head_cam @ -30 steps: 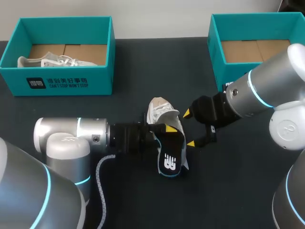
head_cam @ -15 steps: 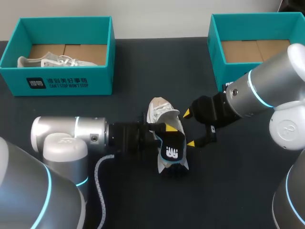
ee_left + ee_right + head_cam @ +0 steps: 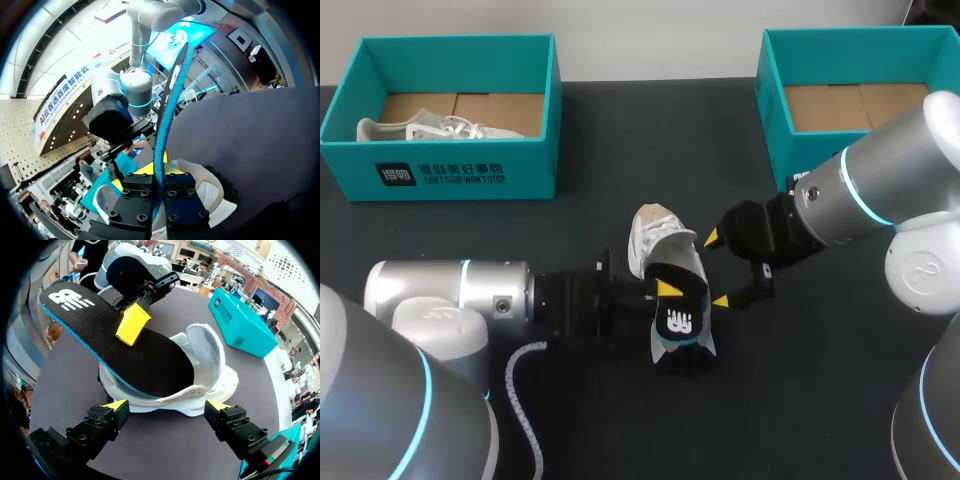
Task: Take the shoe out of the shoebox, open the shoe tongue, remove and reinsert the insole, then place the shoe into the shoebox
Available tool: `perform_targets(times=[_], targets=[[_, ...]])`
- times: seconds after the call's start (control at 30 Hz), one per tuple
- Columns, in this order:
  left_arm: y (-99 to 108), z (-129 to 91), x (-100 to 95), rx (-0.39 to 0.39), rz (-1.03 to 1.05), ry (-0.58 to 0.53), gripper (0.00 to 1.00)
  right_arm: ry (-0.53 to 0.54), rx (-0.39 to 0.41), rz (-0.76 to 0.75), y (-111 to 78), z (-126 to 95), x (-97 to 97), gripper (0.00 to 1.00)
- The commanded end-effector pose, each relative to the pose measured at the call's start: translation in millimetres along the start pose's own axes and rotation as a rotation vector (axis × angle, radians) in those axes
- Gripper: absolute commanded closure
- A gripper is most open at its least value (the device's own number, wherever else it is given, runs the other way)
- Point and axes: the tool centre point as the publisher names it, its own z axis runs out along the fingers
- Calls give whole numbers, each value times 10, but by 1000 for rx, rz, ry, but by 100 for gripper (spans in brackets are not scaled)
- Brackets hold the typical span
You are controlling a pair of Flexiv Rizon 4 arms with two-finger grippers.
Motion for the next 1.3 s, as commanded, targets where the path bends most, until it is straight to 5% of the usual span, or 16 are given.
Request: perform_targets(times=[0.03, 0.5, 1.03, 1.1, 1.3], targets=[[-28, 15, 44, -14, -3, -14, 100, -3, 1, 0, 6, 9, 10, 0], [324, 200, 48, -62, -7, -16, 100, -3, 1, 0, 6, 9, 10, 0], [536, 61, -49, -133, -3, -63, 100, -3, 1, 0, 6, 9, 10, 0], [513, 43, -83, -123, -5, -72, 59, -3, 1, 0, 6, 9, 10, 0], [269, -4, -134, -92, 25, -59, 55, -3, 1, 0, 6, 9, 10, 0]])
